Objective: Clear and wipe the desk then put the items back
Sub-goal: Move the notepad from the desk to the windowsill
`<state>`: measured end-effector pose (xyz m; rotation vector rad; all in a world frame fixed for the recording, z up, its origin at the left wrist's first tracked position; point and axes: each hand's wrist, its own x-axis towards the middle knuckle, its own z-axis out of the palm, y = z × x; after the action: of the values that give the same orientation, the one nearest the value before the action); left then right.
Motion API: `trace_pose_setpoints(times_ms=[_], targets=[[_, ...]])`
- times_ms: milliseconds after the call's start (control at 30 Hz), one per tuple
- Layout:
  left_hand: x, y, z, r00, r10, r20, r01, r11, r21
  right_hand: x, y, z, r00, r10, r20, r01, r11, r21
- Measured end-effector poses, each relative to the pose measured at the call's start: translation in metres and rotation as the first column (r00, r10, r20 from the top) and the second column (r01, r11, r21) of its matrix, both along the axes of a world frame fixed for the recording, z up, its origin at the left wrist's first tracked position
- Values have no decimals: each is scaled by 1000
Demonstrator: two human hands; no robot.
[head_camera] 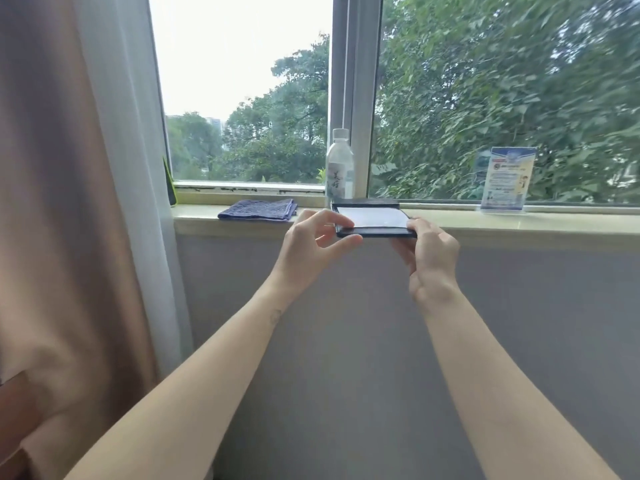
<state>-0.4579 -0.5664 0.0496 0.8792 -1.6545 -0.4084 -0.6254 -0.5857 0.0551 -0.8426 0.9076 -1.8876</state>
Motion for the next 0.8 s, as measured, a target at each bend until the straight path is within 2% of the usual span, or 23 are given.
trace_pose_setpoints(times_ms=[233, 400, 500, 567, 600, 633, 700, 767, 800], targets=[[-39, -36, -4, 998, -56, 34, 55, 998, 28, -39, -26, -9, 997, -78, -5, 78, 995, 55], [-45, -65, -7, 986, 53, 157, -58, 998, 24, -47, -52, -11, 999, -38, -38, 41, 996, 82], [-46, -77, -3, 872, 285, 399, -254, 958, -132, -53, -65, -12, 986, -13, -167, 31, 994, 104], [-48, -86, 2, 788, 388, 479, -284, 918, -278, -60, -70, -11, 965, 16, -263, 13, 994, 107], [-49, -90, 5, 758, 416, 502, -287, 904, -315, -63, -72, -9, 932, 6, -362, 33, 994, 103], [-51, -94, 7, 724, 444, 528, -302, 892, -336, -66, -73, -8, 857, -31, -515, 93, 991, 95], [-57, -102, 12, 622, 506, 597, -346, 862, -370, -73, -79, -8, 575, -158, -803, 259, 966, -5], [-65, -108, 16, 510, 548, 663, -369, 836, -407, -79, -88, -6, 297, -288, -910, 331, 925, -185], [-68, -110, 18, 462, 555, 692, -377, 829, -413, -80, -91, -4, 198, -310, -930, 329, 915, -235]])
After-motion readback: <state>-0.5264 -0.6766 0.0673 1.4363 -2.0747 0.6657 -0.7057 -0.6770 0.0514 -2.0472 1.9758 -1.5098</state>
